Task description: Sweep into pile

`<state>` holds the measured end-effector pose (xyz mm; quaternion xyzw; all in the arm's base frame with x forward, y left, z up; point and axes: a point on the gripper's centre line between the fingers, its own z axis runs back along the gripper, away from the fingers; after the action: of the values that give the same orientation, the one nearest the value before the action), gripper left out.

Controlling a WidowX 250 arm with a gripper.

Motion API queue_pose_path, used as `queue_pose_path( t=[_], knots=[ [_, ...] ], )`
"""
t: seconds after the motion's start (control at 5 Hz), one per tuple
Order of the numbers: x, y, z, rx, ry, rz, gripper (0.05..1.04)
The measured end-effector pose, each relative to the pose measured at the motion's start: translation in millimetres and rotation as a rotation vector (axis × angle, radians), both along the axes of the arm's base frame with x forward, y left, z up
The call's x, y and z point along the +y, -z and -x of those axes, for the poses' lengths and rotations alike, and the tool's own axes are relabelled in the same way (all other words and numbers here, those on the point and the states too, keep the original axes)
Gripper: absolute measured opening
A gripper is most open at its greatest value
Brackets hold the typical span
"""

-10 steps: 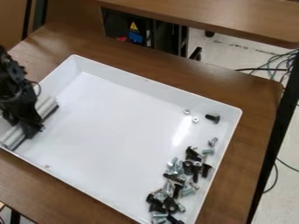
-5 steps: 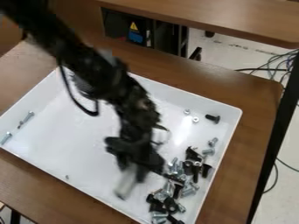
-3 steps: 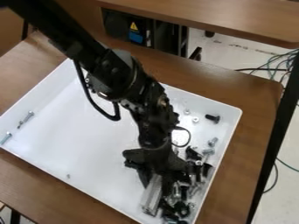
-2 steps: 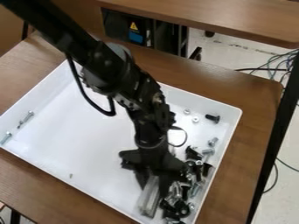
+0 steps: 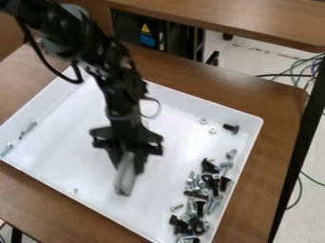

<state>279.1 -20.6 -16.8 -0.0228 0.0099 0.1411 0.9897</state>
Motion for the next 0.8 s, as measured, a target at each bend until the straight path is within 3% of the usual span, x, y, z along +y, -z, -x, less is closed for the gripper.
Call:
queue_pose_path(
  t=[0.2,0.4,0.6,0.8],
  knots=[
    [36.2,4.0,-14.4,-0.014,-0.016,-0.010,0.363],
    [62.2,19.8,-16.0,0.009,-0.081,0.040,0.363],
    [71.4,21.8,-14.4,0.005,-0.098,0.060,0.433],
    [70.0,22.1,-9.3,0.022,-0.053,0.057,0.759]
  ],
)
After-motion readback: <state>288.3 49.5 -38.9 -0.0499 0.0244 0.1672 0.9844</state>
